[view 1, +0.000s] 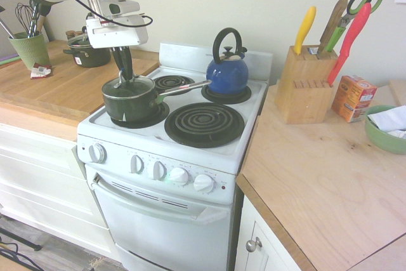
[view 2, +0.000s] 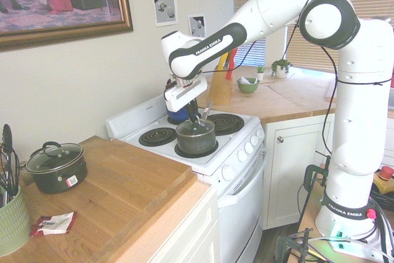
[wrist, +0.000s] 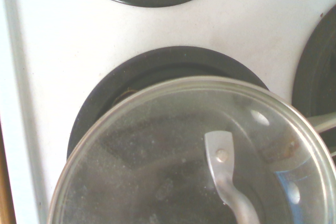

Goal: Cover the lid of the pot

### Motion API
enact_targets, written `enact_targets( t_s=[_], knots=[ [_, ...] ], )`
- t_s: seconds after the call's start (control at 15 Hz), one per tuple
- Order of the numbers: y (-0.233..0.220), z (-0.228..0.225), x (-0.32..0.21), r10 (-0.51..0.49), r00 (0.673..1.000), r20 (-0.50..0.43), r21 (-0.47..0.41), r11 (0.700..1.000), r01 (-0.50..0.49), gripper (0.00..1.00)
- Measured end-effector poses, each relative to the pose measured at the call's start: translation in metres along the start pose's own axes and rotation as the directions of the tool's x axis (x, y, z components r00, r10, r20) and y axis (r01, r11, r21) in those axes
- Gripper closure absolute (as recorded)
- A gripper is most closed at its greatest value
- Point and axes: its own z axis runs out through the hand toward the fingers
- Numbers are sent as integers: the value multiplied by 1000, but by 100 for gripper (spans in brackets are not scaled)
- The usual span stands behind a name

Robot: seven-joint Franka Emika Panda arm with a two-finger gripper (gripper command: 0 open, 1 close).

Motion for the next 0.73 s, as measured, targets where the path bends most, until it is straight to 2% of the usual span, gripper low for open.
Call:
enact_targets(
  t_s=[0.47, 0.73],
  knots=[
    [2, -2, 2, 0, 1000, -1, 5, 1000, 0, 0],
    [9, -27, -1, 0, 1000, -14, 47, 999, 1, 0]
  ],
)
